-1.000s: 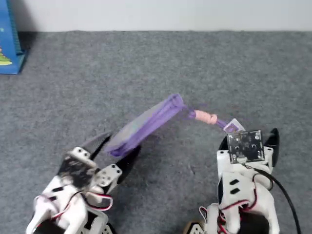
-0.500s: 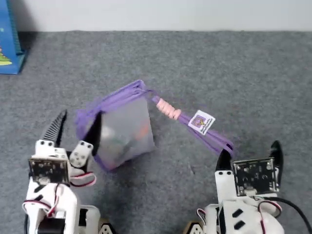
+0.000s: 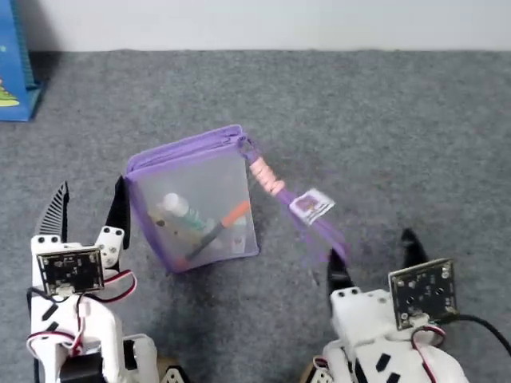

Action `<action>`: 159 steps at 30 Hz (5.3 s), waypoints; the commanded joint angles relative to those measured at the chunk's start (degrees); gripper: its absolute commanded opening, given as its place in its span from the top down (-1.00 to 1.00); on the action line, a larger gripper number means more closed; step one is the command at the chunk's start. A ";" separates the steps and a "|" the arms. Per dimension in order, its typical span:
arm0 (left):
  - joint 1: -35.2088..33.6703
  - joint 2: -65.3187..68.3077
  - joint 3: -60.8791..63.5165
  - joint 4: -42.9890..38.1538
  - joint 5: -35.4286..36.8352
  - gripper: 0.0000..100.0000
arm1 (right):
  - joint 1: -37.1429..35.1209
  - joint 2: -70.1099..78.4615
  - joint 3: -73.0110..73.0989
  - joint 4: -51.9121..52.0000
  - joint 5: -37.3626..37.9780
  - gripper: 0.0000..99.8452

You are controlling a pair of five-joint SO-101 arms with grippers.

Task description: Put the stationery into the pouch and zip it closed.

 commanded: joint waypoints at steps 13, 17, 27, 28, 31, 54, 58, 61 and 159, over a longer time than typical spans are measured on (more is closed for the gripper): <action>8.53 -0.09 1.54 4.75 3.08 0.48 | -22.20 0.75 6.42 -18.24 -11.87 0.33; 8.53 -0.09 5.41 0.44 3.78 0.49 | -22.02 0.75 13.01 -24.92 -11.87 0.33; 8.53 -0.09 13.67 -0.88 -0.97 0.52 | -21.93 0.84 24.79 -30.20 -11.43 0.33; 8.53 -0.09 14.02 -0.18 -1.93 0.54 | -21.85 0.84 25.49 -30.20 -10.90 0.33; 8.53 -0.18 15.34 0.79 -4.13 0.58 | -20.26 0.84 27.34 -30.20 -8.53 0.35; 8.79 -0.35 7.96 12.48 -3.69 0.97 | 2.95 24.48 21.71 -29.67 -4.48 0.99; 8.79 -0.35 9.71 13.19 -3.69 0.97 | 4.62 21.32 28.92 -30.20 -2.02 0.97; 8.53 -0.35 11.82 13.19 -3.60 0.97 | 6.20 17.10 33.76 -30.29 -2.11 0.98; 6.77 -0.35 25.89 20.75 17.49 0.97 | 20.00 -7.43 58.64 -15.34 -2.11 0.98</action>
